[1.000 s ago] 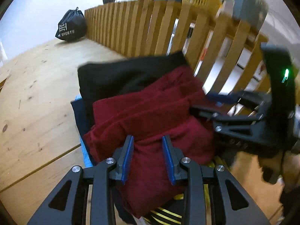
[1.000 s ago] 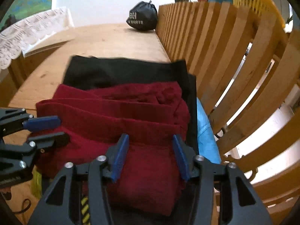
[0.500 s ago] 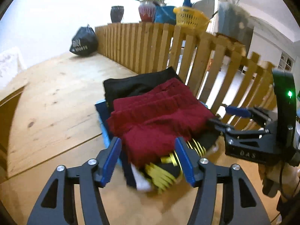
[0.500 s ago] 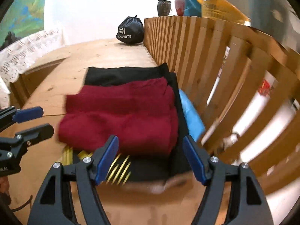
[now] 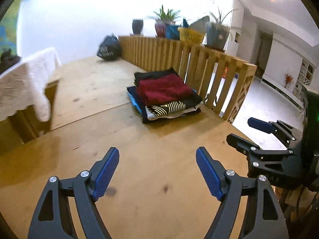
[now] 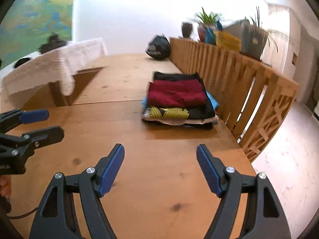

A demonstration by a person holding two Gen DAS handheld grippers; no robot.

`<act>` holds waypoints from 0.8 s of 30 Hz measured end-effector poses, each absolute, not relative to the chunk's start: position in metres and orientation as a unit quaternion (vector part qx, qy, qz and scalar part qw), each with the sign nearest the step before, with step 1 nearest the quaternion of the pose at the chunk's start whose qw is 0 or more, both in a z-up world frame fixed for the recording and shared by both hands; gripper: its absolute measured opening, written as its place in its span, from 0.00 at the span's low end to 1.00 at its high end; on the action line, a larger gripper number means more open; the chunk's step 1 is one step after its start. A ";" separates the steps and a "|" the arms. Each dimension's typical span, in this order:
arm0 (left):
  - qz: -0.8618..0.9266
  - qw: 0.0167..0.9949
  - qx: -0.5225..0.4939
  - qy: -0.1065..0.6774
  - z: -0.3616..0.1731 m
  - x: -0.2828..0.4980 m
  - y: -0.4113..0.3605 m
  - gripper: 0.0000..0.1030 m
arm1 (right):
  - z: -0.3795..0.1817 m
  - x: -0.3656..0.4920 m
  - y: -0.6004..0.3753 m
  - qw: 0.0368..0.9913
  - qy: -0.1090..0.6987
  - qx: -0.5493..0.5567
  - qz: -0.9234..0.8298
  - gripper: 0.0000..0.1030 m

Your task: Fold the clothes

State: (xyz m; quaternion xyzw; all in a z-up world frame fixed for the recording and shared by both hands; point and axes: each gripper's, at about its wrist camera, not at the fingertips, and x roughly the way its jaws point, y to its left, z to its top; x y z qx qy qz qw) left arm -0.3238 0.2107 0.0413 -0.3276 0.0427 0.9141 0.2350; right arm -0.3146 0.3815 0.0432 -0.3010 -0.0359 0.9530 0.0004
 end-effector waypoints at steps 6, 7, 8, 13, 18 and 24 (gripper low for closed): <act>0.920 0.231 -0.310 0.067 0.046 -0.235 0.196 0.76 | 0.068 -0.220 0.348 0.005 -0.059 -0.255 0.965 0.73; 0.920 0.232 -0.307 0.069 0.046 -0.223 0.195 0.76 | 0.072 -0.204 0.345 0.003 -0.056 -0.247 0.967 0.73; 0.921 0.233 -0.304 0.070 0.045 -0.210 0.193 0.76 | 0.075 -0.193 0.343 0.001 -0.052 -0.243 0.969 0.77; 0.924 0.239 -0.288 0.078 0.043 -0.148 0.186 0.76 | 0.074 -0.143 0.336 0.014 -0.032 -0.233 0.972 0.83; 0.915 0.246 -0.311 0.076 0.028 -0.121 0.179 0.76 | 0.056 -0.117 0.339 0.020 -0.009 -0.256 0.966 0.83; 0.909 0.241 -0.328 0.089 0.011 -0.102 0.179 0.76 | 0.037 -0.101 0.333 0.040 -0.010 -0.288 0.957 0.83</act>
